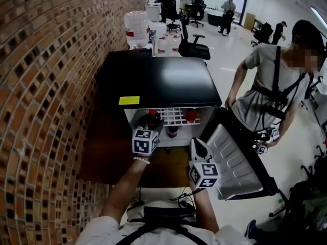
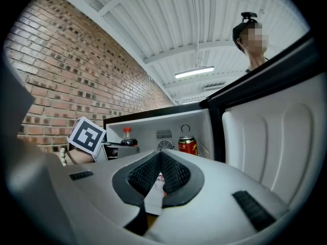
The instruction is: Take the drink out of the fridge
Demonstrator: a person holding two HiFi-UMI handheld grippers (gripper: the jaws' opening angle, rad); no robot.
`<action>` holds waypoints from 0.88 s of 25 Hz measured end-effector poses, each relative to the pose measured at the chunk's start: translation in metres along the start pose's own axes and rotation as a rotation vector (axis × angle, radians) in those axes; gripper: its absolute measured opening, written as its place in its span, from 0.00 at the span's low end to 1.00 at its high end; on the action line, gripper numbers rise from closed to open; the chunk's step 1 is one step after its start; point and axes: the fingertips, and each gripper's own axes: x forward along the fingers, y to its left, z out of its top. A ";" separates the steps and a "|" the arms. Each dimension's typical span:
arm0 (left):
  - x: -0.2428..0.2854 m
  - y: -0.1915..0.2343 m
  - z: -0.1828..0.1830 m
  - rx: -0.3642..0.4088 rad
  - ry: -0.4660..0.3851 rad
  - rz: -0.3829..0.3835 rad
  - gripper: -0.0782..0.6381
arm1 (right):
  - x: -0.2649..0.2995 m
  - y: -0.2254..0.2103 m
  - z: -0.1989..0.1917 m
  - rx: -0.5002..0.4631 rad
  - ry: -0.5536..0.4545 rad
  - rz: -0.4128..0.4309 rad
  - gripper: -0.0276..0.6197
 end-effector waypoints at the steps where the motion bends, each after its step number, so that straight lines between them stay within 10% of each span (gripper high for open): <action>1: -0.005 -0.001 -0.001 -0.005 -0.001 -0.002 0.51 | 0.000 0.003 0.000 -0.001 0.001 0.006 0.06; 22: -0.078 0.028 -0.090 -0.058 0.094 0.076 0.51 | 0.012 0.046 -0.021 0.008 0.043 0.083 0.06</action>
